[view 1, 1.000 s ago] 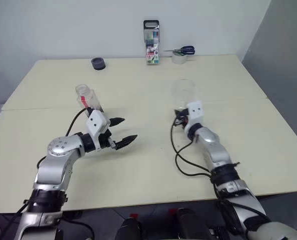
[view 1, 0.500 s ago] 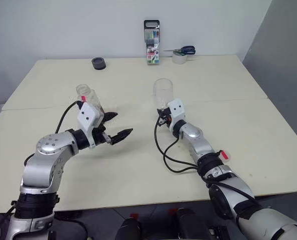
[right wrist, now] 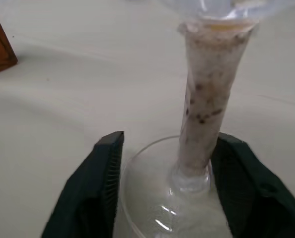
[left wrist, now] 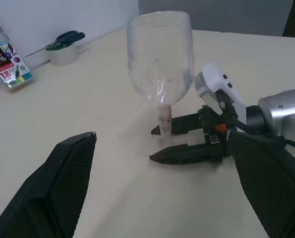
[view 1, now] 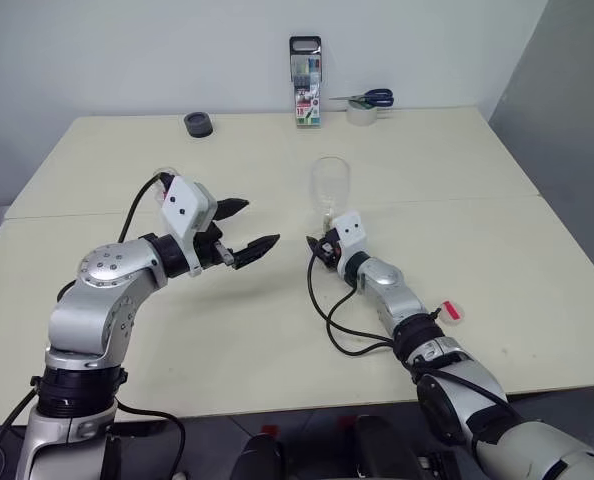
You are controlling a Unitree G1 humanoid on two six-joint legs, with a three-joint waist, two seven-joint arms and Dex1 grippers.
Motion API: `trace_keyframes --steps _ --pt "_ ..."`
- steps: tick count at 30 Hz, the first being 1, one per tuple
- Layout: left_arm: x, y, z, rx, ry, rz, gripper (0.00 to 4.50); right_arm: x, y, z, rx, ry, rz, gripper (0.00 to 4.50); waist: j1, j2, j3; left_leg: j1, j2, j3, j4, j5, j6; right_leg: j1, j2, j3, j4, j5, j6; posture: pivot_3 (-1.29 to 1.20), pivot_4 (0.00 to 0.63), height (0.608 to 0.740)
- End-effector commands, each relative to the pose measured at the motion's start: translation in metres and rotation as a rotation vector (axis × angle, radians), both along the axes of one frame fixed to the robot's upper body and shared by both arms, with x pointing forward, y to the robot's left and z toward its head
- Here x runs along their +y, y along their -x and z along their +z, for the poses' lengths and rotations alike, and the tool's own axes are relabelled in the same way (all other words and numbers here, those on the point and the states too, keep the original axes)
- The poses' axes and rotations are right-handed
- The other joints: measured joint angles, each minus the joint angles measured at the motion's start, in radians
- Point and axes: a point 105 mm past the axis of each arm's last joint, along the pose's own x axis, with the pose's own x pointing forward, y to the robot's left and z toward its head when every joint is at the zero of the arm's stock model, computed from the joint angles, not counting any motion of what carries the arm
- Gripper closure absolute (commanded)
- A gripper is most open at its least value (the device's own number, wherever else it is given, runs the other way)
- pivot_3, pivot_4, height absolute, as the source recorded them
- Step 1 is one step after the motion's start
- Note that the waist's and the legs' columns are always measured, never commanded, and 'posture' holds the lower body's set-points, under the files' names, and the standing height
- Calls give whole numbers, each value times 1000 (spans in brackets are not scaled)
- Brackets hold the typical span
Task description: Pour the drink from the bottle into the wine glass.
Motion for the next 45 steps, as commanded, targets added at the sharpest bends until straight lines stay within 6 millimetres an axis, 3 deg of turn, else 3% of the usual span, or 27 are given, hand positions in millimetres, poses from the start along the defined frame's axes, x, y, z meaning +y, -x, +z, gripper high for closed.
trace_keyframes --steps 1,2,3,14,22,27,33,37,45 --pt "-9 5 13 -58 15 -26 0 5 -1 14 -47 -6 23 498 3 0 0 0 0 0 0 0 0 0 0 0 0 0 0 0 150 740" --pt "-9 3 13 -57 16 -24 0 5 -1 14 -49 -6 23 144 4 0 0 0 0 0 0 0 0 0 0 0 0 0 0 0 150 740" --pt "-10 2 13 -60 18 -23 0 4 -1 15 -52 -5 23 64 7 0 0 0 0 0 0 0 0 0 0 0 0 0 0 0 150 740" --pt "-3 -4 13 -87 47 1 0 -18 9 18 -106 79 69 64 19 1 0 -1 0 0 -2 0 0 0 0 0 -4 0 0 0 150 740" --pt "-3 2 -6 -48 91 24 0 -42 40 16 -92 180 173 64 20 1 1 -1 0 0 -4 0 0 0 -1 -1 -6 0 0 0 150 740" --pt "25 5 -51 25 73 204 0 -51 85 37 -110 191 334 64 22 1 1 -1 0 0 -4 0 0 0 -1 -1 -7 0 0 0 150 740" --pt "62 7 -83 20 69 510 0 -54 114 52 -95 181 385 64 39 1 2 -1 0 -3 -3 0 0 2 -2 -2 -7 0 1 0 150 740" --pt "76 6 -97 44 95 622 0 -47 120 60 -134 157 404 64 52 1 2 -1 0 -2 -3 0 0 2 -2 -2 -7 0 1 0 150 740" --pt "99 -20 -101 51 158 713 0 -32 119 71 -157 134 423 64 63 0 2 -1 -1 -2 -3 0 -1 2 -2 -3 -7 0 1 0 150 740"
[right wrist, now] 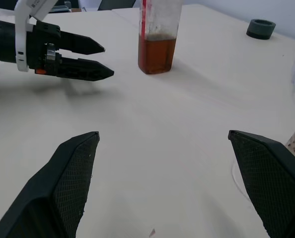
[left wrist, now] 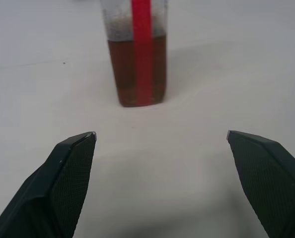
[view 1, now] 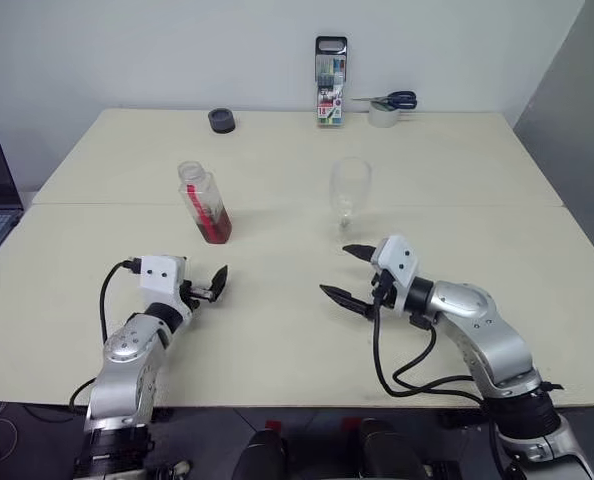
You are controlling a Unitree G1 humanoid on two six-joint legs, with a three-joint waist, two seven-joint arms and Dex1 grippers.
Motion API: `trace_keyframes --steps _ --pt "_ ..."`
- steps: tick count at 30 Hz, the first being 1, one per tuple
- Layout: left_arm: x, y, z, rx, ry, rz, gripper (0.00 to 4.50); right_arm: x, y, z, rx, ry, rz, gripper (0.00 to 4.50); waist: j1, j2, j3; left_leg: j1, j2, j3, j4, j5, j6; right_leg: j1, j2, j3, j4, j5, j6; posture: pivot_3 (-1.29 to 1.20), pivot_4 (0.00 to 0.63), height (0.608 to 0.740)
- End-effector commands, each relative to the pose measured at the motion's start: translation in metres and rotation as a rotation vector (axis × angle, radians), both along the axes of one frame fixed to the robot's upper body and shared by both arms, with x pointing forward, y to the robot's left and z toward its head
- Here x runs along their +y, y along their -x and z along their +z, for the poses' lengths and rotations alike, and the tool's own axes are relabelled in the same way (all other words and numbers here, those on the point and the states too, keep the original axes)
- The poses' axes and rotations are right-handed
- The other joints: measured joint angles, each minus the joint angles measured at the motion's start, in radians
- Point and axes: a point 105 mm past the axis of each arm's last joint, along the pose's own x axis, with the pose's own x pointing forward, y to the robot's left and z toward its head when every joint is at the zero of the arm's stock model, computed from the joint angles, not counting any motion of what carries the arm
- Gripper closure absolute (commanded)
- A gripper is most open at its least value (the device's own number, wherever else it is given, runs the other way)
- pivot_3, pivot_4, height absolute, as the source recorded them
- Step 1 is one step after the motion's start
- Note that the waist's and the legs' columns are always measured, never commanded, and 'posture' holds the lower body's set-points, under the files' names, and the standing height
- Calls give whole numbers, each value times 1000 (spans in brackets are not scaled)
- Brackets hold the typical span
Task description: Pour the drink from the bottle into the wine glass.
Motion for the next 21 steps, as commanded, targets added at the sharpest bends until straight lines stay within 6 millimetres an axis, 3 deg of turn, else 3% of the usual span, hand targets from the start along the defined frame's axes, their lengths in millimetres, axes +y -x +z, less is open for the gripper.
trace_keyframes --steps 1,8,21 --pt "8 -10 8 -46 -2 6 0 11 6 16 -40 -21 50 64 1 0 0 0 0 0 0 0 0 0 0 0 0 0 0 0 150 740" --pt "4 -19 8 -66 -25 -58 0 21 17 21 -23 -25 118 64 2 0 0 0 0 0 0 0 0 0 0 0 -1 0 0 0 150 740" --pt "-7 -38 35 -147 -59 -72 0 21 23 22 40 -33 134 64 3 0 0 0 0 0 0 0 0 0 0 0 -1 0 0 0 150 740"
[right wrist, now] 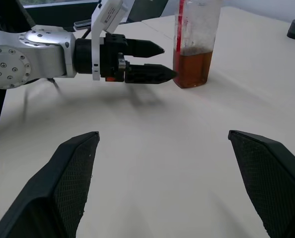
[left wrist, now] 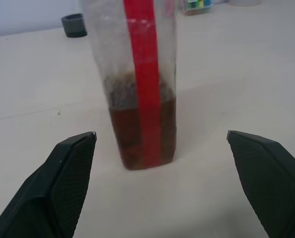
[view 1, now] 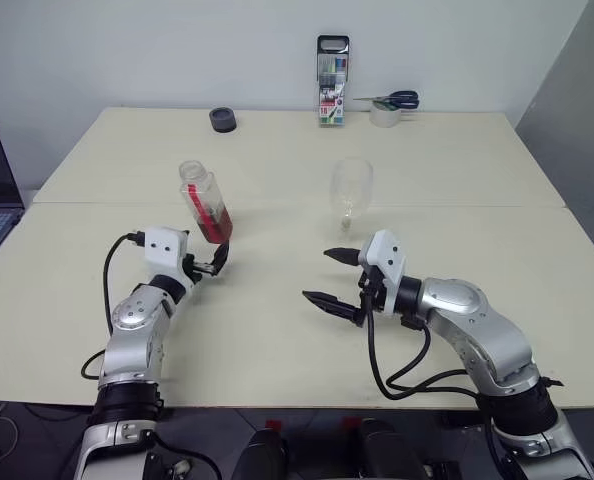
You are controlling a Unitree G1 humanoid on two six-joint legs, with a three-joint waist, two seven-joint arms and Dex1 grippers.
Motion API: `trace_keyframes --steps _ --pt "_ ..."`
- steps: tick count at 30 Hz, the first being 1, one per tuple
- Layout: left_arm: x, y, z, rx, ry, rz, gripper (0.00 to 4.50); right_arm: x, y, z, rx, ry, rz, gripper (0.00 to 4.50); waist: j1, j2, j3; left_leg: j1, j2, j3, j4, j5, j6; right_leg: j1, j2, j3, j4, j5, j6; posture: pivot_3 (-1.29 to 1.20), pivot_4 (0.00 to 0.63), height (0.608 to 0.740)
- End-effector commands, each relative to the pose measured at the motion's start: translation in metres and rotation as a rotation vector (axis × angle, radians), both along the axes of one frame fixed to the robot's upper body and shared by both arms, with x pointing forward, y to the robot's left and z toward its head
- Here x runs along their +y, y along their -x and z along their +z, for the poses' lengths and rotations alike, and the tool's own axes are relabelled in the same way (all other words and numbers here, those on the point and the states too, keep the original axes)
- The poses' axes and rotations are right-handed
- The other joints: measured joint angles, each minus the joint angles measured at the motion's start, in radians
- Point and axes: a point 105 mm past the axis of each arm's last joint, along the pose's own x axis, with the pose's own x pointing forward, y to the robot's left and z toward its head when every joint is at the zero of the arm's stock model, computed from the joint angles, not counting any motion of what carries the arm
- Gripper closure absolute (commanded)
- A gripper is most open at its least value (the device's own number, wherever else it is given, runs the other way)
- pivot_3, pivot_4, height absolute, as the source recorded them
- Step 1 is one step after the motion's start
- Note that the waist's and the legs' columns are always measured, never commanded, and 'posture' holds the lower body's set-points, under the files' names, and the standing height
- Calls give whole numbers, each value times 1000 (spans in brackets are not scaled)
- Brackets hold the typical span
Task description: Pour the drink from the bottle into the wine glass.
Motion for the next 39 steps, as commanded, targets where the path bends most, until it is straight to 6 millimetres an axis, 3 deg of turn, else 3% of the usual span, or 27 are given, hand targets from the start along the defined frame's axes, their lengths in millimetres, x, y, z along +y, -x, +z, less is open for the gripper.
trace_keyframes --steps 1,39 --pt "2 -5 17 -56 -18 18 0 3 6 15 -62 -9 29 64 0 0 0 0 0 0 0 0 0 0 0 0 0 0 0 0 150 740" --pt "7 -39 53 -109 48 79 0 9 2 25 -91 -29 44 64 3 -2 1 0 0 0 0 1 -2 0 0 -1 0 0 0 0 150 740"
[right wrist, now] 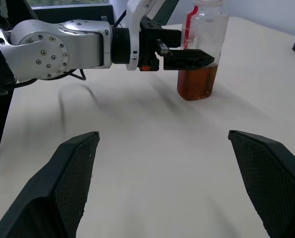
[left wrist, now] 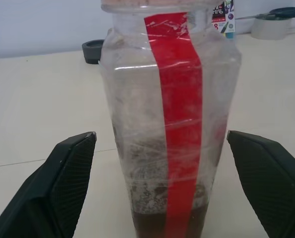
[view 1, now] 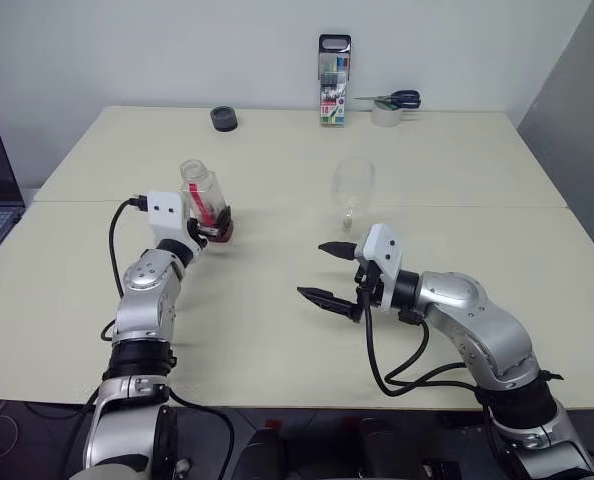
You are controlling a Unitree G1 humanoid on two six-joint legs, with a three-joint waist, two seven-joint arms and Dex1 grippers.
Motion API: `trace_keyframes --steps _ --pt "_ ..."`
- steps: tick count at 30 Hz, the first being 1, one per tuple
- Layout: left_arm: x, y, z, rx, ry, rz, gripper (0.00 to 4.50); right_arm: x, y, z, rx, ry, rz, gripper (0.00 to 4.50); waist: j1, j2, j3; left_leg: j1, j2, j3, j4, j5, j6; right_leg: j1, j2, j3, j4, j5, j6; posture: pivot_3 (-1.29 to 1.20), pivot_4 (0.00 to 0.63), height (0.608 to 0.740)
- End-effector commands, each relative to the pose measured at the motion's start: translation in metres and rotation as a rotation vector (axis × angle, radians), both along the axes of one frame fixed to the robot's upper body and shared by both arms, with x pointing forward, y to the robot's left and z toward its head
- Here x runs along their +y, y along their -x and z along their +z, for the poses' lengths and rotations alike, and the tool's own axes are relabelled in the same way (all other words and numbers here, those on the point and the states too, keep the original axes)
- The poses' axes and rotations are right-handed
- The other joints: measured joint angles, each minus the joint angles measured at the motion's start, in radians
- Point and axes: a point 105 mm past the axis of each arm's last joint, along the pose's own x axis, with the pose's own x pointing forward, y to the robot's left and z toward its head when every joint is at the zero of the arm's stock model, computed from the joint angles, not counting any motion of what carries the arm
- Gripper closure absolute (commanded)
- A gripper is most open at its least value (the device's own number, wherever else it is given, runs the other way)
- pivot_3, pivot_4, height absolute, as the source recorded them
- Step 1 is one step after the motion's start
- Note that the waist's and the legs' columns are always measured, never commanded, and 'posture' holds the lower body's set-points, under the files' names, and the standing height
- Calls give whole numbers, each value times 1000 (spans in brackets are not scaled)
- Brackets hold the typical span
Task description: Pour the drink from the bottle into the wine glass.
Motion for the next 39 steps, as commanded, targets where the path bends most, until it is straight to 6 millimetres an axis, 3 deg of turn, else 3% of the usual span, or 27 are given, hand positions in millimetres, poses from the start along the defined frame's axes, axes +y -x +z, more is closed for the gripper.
trace_keyframes --steps 1,2,5,11,12,16,20,31,39 --pt "8 -3 19 -56 -14 9 0 2 1 13 -55 -20 14 64 0 0 0 0 0 0 0 0 0 0 0 0 0 0 0 0 150 740" --pt "9 -3 19 -55 -15 8 0 2 1 13 -56 -20 14 64 0 0 0 0 0 0 0 0 0 0 0 0 0 0 0 0 150 740" --pt "9 -6 19 -50 -15 4 628 2 1 13 -59 -18 12 0 0 0 0 0 0 0 0 0 0 0 0 0 0 0 0 0 150 740" --pt "8 -8 19 -46 -15 -7 2601 2 1 14 -68 -12 7 0 0 0 0 0 0 0 0 0 0 0 0 0 0 0 0 0 150 740" --pt "9 -7 18 -45 -15 -8 2765 2 1 14 -72 -9 5 0 0 0 0 0 0 0 0 0 0 0 0 0 0 0 0 0 150 740" --pt "7 -6 20 -49 -25 -28 2819 2 0 14 -93 0 -5 0 0 0 0 0 0 0 0 0 -1 0 0 0 0 0 0 0 150 740" --pt "-22 -4 38 -109 -221 -136 2819 -5 -2 26 -118 -42 -54 0 0 -1 1 0 0 0 0 0 -1 0 0 0 0 0 0 0 150 740" --pt "-76 -16 101 -317 -572 -269 2819 -56 -24 50 -197 -155 -365 0 2 -7 4 -2 -1 0 0 1 -2 -1 0 -1 0 0 0 0 150 740" --pt "-107 -22 116 -445 -760 -356 2819 -79 -25 62 -223 -164 -391 0 -1 -7 7 -2 -1 0 0 0 1 -1 0 0 0 0 0 0 150 740"
